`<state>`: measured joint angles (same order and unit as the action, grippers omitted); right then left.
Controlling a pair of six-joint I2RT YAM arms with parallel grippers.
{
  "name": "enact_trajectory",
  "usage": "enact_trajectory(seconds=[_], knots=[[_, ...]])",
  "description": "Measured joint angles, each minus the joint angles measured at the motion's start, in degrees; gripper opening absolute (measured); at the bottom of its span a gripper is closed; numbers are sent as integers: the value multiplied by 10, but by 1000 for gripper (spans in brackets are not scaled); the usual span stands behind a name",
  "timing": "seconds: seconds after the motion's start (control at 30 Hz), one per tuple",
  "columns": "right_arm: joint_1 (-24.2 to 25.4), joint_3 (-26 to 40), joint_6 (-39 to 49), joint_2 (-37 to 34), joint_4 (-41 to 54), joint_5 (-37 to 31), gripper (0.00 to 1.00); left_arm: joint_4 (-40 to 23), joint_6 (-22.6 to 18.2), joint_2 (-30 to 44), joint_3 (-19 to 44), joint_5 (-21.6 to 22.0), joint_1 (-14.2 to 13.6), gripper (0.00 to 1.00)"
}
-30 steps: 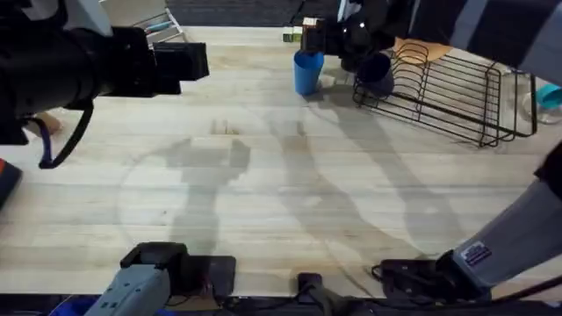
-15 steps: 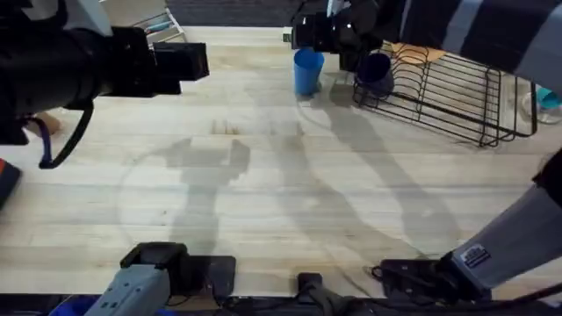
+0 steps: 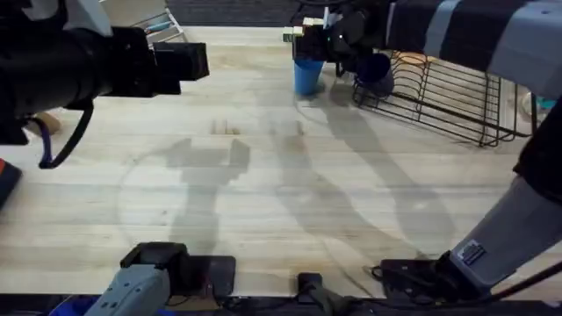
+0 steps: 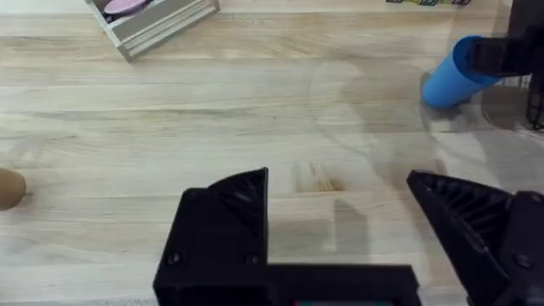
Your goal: Pick up the cup on the table and put them onto the rack.
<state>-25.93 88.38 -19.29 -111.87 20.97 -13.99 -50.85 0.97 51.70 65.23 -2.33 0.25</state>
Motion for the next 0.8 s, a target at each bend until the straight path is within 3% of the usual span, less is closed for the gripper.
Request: enact_trajectory(seconds=[0.07, 0.37, 0.73, 0.8], knots=[[0, 0, 0, 0, 0, 0, 724, 0, 0, 0, 0, 0, 0, 994], [0, 0, 0, 0, -1, -2, 363, 0, 0, 0, 0, 0, 0, 993], [0, 0, 0, 0, 11, -2, 343, 0, 0, 0, 0, 0, 0, 993], [0, 0, 0, -2, 12, -2, 277, 0, 0, 0, 0, 0, 0, 993]])
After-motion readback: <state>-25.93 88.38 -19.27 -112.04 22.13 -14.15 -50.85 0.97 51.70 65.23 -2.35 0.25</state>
